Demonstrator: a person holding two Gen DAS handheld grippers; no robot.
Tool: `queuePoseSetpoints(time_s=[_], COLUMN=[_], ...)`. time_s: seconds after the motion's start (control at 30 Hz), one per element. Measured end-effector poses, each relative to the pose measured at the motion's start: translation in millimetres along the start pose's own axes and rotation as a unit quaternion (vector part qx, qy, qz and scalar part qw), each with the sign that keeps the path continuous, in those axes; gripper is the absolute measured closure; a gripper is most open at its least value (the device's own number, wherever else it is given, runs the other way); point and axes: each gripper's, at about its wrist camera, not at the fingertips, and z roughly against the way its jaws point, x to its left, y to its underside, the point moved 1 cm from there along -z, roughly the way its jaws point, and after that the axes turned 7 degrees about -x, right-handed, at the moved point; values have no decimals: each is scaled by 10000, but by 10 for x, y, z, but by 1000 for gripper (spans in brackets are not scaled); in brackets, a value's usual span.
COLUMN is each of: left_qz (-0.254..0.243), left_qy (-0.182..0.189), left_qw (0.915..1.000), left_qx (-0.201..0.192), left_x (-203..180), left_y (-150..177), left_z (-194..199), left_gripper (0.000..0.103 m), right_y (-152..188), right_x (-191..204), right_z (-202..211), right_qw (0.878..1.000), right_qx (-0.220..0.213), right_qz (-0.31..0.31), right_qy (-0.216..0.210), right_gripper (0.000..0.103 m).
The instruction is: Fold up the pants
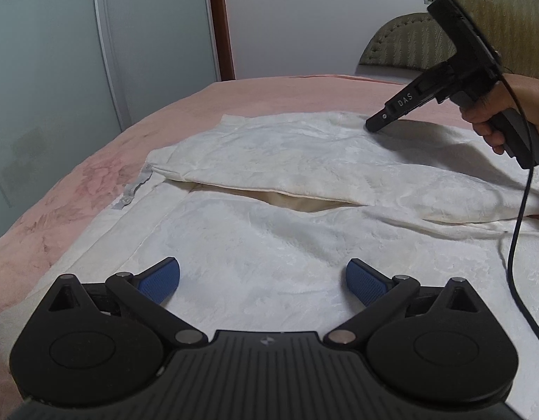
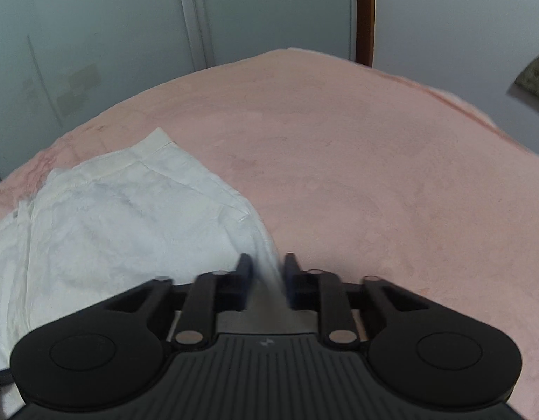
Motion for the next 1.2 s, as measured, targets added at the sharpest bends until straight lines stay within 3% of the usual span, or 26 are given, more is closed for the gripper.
queuePoseSetpoints(time_s=[0.1, 0.2, 0.33, 0.47, 0.53, 0.6, 0.77, 0.83, 0.87, 0.9, 0.93, 1.0, 1.03, 1.1, 1.13, 1.2], left_qz=[151, 865, 2333, 3231, 3493, 3621, 4167, 4408, 4517, 4597, 4610, 4671, 4725, 4693, 4667, 4451], left_qy=[121, 361, 654, 1142, 1202, 1256, 1224, 1100, 1082, 1105, 1197, 1218, 1250, 1278, 1321, 1424], left_qw=[9998, 9954, 9698, 9382, 9260, 9198, 9007, 8901, 8847, 8804, 8784, 8742, 8706, 8716, 8726, 8827], left_qx=[-45, -202, -262, -480, -779, -844, -8, 372, 395, 362, 390, 515, 568, 608, 582, 487], left_x=[53, 272, 723, 1034, 1116, 1130, 1184, 1212, 1228, 1247, 1250, 1270, 1279, 1299, 1309, 1369], left_y=[-18, -49, -95, -161, -191, -220, -262, -271, -284, -298, -326, -324, -318, -277, -274, -276], left_z=[21, 55, 136, 306, 404, 404, -17, -176, -201, -236, -258, -315, -332, -333, -318, -251], left_gripper=[3, 4, 6, 4, 2, 0, 2, 7, 15, 33, 40, 80, 87, 97, 98, 98], right_y=[27, 86, 280, 597, 758, 897, 1062, 1098, 1116, 1134, 1149, 1169, 1173, 1228, 1242, 1240], right_x=[290, 700, 1294, 1808, 1967, 2048, 2043, 2026, 2031, 2035, 2049, 2084, 2119, 2150, 2160, 2134], right_z=[209, 527, 1008, 1560, 1743, 1791, 1715, 1721, 1728, 1735, 1736, 1687, 1643, 1571, 1496, 1433], right_qw=[9966, 9865, 9670, 9506, 9495, 9496, 9628, 9668, 9678, 9673, 9654, 9602, 9562, 9469, 9423, 9427], right_qx=[-378, -715, -940, -953, -889, -809, -781, -855, -883, -901, -931, -880, -839, -800, -724, -666], right_qz=[584, 1269, 2193, 2834, 2916, 2947, 2515, 2327, 2272, 2271, 2311, 2471, 2584, 2841, 2951, 2893], right_qy=[450, 754, 898, 835, 737, 694, 600, 617, 635, 680, 770, 958, 1089, 1276, 1404, 1519], right_gripper=[96, 96, 97, 97, 97, 97, 97, 97, 97, 96, 96, 91, 82, 72, 70, 72])
